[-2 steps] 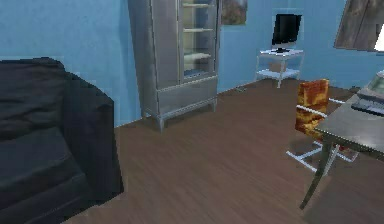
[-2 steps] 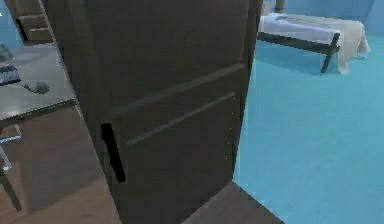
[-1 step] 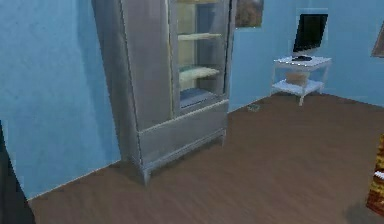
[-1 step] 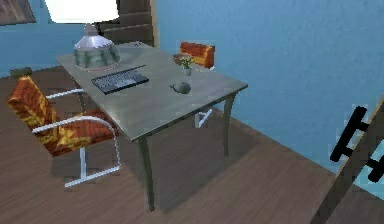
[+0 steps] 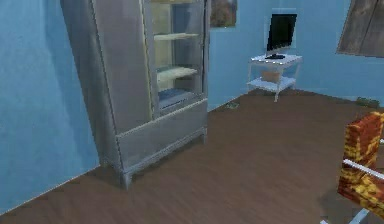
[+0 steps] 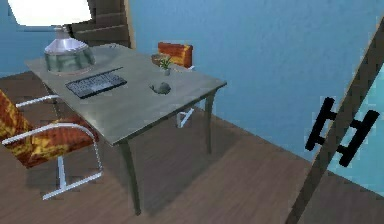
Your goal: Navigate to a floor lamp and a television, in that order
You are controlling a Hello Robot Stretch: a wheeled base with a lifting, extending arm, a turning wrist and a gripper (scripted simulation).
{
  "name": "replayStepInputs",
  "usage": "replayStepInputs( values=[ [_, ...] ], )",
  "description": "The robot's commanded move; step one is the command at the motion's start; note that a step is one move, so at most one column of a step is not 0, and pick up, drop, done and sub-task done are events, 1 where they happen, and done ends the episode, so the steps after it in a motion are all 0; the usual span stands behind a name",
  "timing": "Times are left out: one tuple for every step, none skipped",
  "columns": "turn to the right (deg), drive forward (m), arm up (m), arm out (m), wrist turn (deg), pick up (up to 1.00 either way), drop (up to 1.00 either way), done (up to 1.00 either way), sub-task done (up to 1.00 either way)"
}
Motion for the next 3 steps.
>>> replayStepInputs(
  values=[
    [0.0,0.35,0.0,0.0,0.0,0.0,0.0,0.0,0.0],
    [12.0,0.0,0.0,0.0,0.0,0.0,0.0,0.0,0.0],
    [0.0,0.9,0.0,0.0,0.0,0.0,0.0,0.0,0.0]
  ],
)
